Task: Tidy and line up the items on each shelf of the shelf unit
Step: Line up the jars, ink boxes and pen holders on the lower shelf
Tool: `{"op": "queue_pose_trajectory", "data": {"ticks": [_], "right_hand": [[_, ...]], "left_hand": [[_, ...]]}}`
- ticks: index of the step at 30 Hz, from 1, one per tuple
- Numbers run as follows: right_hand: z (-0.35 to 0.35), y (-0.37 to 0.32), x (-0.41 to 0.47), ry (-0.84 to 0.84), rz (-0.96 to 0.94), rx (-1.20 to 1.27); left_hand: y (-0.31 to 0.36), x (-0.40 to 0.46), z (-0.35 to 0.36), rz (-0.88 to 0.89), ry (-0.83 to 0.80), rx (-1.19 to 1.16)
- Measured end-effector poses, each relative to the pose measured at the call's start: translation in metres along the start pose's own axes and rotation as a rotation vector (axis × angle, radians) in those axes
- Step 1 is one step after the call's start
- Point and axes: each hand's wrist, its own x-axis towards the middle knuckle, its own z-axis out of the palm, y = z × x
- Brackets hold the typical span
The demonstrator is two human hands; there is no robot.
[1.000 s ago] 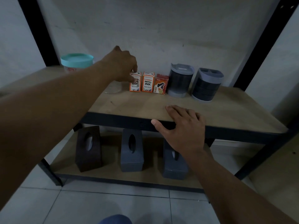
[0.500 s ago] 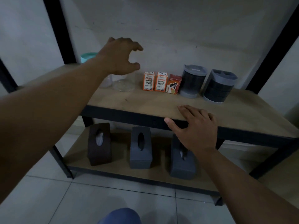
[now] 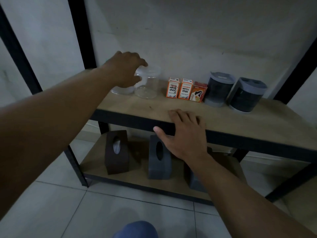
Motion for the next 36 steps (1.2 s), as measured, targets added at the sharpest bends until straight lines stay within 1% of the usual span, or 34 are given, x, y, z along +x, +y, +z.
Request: {"op": "queue_pose_trajectory", "data": {"ticks": [4, 8, 10, 17, 19, 24, 28, 31, 33, 36], "right_hand": [[0.007, -0.007, 0.002, 0.053, 0.075, -0.022], [0.011, -0.009, 0.001, 0.098, 0.102, -0.017], [0.013, -0.008, 0.001, 0.109, 0.102, -0.011], [0.018, -0.007, 0.0, 0.152, 0.099, 0.009], [0.018, -0.007, 0.0, 0.158, 0.101, 0.009], [0.017, -0.007, 0.001, 0.15, 0.103, 0.006], [0.017, -0.007, 0.001, 0.157, 0.107, 0.004], [0.017, -0.007, 0.002, 0.148, 0.111, 0.004], [0.017, -0.008, 0.002, 0.15, 0.11, 0.0], [0.017, -0.008, 0.002, 0.155, 0.108, 0.005]], "left_hand": [[0.001, -0.002, 0.005, 0.029, 0.088, 0.001], [0.006, -0.002, 0.015, 0.025, 0.221, -0.041], [0.004, -0.004, 0.019, 0.026, 0.247, -0.073], [-0.006, -0.002, 0.019, 0.039, 0.13, -0.126], [-0.005, 0.0, 0.022, 0.037, 0.14, -0.123], [0.004, 0.003, 0.03, 0.034, 0.227, -0.118], [-0.003, 0.002, 0.034, 0.07, 0.18, -0.123], [-0.002, 0.002, 0.038, 0.056, 0.17, -0.135], [0.004, 0.003, 0.038, 0.054, 0.202, -0.121], [0.014, 0.005, 0.04, 0.043, 0.272, -0.022]]}}
